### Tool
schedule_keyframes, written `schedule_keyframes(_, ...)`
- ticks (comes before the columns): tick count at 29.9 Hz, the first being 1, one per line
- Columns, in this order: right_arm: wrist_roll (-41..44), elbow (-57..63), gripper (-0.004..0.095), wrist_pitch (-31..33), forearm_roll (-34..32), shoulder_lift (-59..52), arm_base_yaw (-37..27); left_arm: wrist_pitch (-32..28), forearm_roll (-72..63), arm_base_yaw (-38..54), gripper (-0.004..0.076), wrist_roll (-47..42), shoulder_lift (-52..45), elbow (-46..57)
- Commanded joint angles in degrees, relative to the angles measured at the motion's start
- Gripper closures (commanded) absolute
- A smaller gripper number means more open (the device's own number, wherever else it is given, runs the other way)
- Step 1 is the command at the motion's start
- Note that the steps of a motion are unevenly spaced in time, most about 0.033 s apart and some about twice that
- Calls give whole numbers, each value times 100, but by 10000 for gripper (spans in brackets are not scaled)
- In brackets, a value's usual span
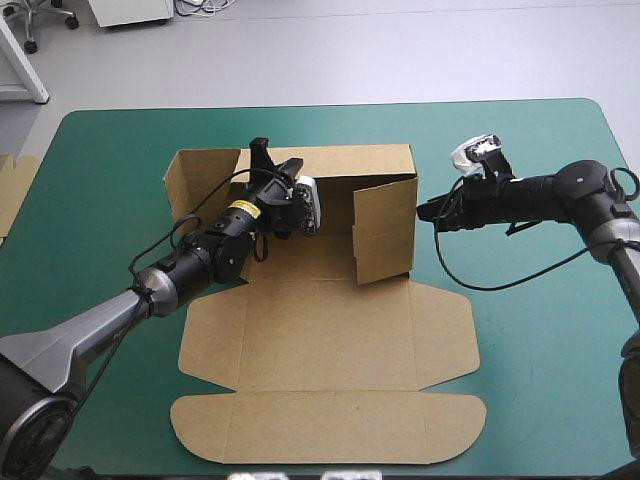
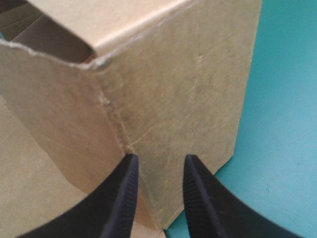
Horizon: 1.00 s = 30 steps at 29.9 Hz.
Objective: Fold the box
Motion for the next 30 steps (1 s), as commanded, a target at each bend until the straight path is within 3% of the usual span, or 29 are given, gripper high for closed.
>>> schedule_keyframes(1, -246, -43, 556, 248, 417, -262, -5, -444, -167, -36, 734, -108, -232, -151)
schedule_keyframes(9, -246, -20, 328, 85, 417, -220, -5, -444, -167, -36, 734, -108, -232, -151)
schedule_keyframes(15, 68, -58, 328, -580, 195, -220, 312, -433, -167, -36, 734, -108, -232, -151)
schedule_keyframes(22, 1444, -84, 330, -1454, -1181, -220, 874, -318, -167, -36, 722, -108, -232, -151)
schedule_keyframes(30, 1544, -84, 374, -1725, -994, -231, 958, -343, -167, -36, 722, -85, -232, -163)
